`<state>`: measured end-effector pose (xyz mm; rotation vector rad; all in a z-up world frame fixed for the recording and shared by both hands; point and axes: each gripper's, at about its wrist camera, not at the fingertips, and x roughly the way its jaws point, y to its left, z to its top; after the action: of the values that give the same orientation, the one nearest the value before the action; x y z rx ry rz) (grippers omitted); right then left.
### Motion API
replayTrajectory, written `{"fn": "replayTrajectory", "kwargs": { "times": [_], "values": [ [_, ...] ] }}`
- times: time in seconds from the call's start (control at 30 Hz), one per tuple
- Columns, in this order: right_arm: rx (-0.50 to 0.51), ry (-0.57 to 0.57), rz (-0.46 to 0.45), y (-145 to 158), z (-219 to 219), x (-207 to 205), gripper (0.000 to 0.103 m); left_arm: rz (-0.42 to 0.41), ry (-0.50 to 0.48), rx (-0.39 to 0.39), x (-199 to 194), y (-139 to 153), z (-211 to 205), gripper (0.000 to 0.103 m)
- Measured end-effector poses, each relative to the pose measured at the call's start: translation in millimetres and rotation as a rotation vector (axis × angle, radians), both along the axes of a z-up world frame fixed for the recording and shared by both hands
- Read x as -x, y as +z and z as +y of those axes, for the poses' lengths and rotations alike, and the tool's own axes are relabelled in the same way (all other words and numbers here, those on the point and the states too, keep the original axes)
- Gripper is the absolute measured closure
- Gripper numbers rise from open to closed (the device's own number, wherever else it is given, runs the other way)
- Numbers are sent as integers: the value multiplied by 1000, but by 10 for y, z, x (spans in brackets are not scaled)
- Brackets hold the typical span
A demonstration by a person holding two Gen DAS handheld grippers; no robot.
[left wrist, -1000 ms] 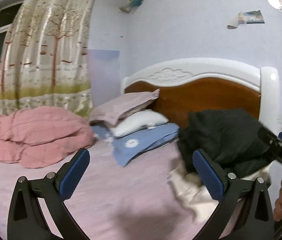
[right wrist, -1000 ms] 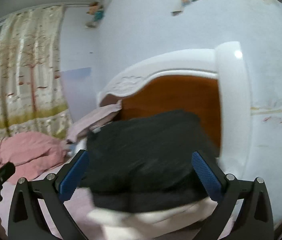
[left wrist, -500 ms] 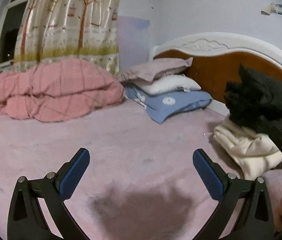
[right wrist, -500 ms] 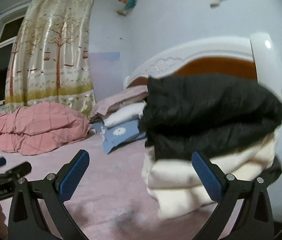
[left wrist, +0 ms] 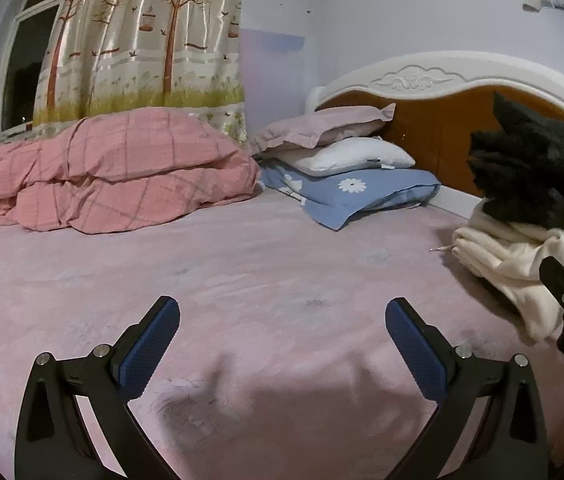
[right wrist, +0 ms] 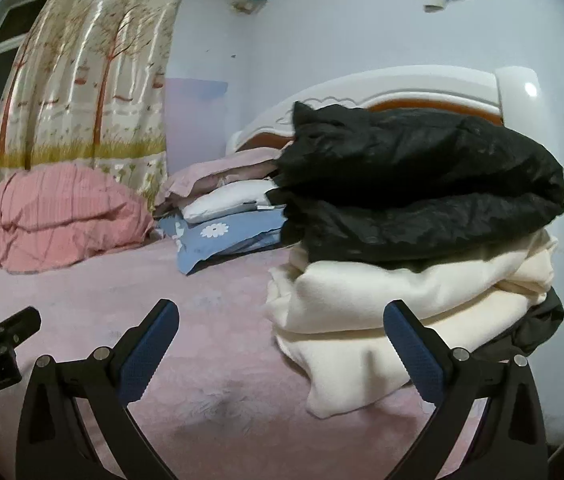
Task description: Fold large clothes
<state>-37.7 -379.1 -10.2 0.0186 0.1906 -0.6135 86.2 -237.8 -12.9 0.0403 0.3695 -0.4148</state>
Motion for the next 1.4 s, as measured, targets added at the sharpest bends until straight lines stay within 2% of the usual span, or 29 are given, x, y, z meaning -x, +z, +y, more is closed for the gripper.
{"fn": "replayTrajectory", "kwargs": {
  "times": [0.17, 0.4, 1.4],
  "values": [
    [42, 25, 66, -49, 108, -148, 0, -28, -17, -57, 58, -25, -121, 1],
    [54, 17, 45, -36, 138, -81, 0, -26, -17, 9, 54, 4, 21, 0],
    [5, -8, 47, -5, 46, -71, 0, -2, -34, -37, 57, -25, -31, 0]
  ]
}}
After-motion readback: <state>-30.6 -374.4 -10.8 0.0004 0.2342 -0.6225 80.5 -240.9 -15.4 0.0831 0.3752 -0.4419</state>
